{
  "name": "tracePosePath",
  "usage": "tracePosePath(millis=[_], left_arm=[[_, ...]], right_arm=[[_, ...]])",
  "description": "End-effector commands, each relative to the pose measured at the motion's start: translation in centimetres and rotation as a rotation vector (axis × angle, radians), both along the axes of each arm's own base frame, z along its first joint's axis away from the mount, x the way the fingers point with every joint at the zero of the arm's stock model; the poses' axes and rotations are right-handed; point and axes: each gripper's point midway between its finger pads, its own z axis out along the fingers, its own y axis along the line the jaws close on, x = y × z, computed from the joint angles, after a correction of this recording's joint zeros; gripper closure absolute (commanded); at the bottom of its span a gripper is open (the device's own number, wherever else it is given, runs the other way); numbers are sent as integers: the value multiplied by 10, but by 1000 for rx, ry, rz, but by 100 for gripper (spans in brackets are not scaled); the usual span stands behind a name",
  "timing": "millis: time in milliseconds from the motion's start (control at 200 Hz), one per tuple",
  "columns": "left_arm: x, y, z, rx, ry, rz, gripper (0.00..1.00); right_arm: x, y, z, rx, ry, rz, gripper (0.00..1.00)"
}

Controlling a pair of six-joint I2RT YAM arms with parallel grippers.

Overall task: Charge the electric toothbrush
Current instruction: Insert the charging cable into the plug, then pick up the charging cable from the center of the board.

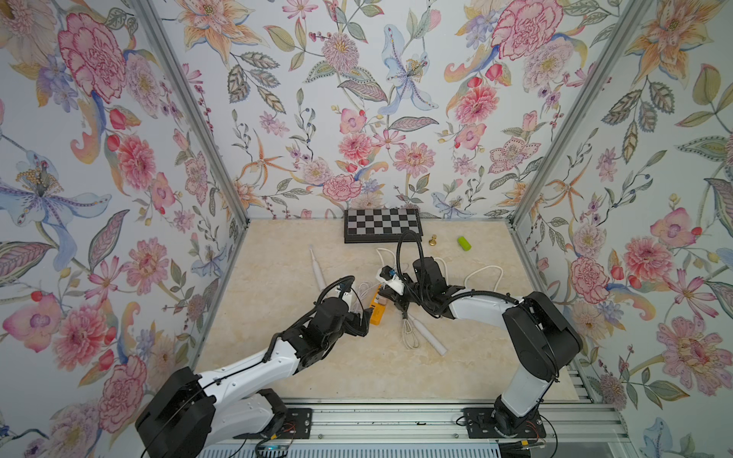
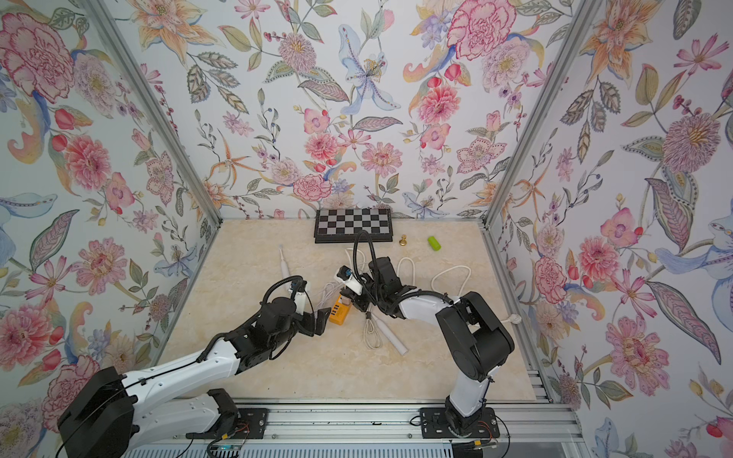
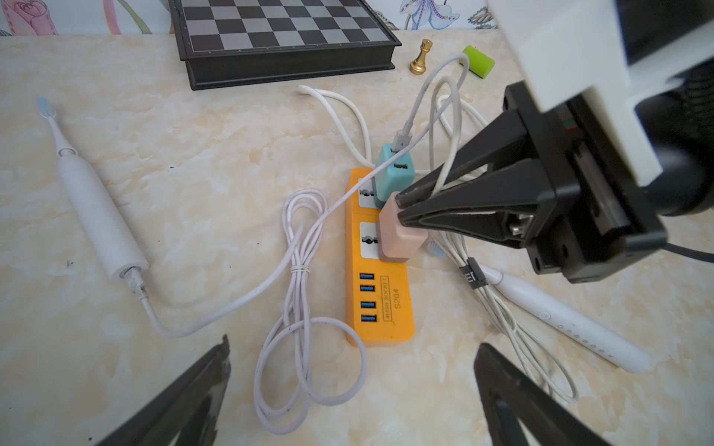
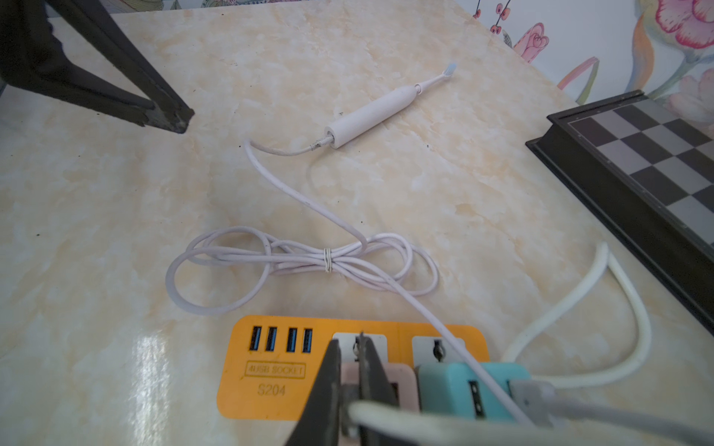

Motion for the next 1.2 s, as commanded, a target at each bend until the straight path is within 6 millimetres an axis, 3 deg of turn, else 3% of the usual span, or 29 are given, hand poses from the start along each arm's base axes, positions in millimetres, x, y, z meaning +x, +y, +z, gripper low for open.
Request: tracePosePath(millis=[0,285,395,505,605,665,751,931,1071,1191], left_arm=[[3,-1,14,-16,-23,9,1],[5,-3,21,-22,-31,9,1],[8,-6,26,-21,-39,3,1],[12,-10,33,-29,-57,-2,1],[16,-18,38,-35,-59,-18,1],[17,-24,41,-47,-61,-30,1],[16,-33,46,-73,-71,-53,1],[9,-55,51,-118,-89,-92,1],[3,-73,48,-140,-85,-125,1],[-1,-87,46,-158,-79,-145,1]], right_arm=[[-15,-3,-16,-56,79,9,78],[-22,-7,29,32,23,-32,67],[-21,-25,43,65,46,-116,57],[-24,-46,59,141,109,-212,53],[-19,-74,63,151,156,-400,50],[-13,-96,59,133,203,-549,45],[-7,-143,46,98,308,-808,42],[-22,-232,5,125,582,-1210,42],[-29,-257,-20,127,686,-1321,42],[-26,-252,-40,112,790,-1325,47]])
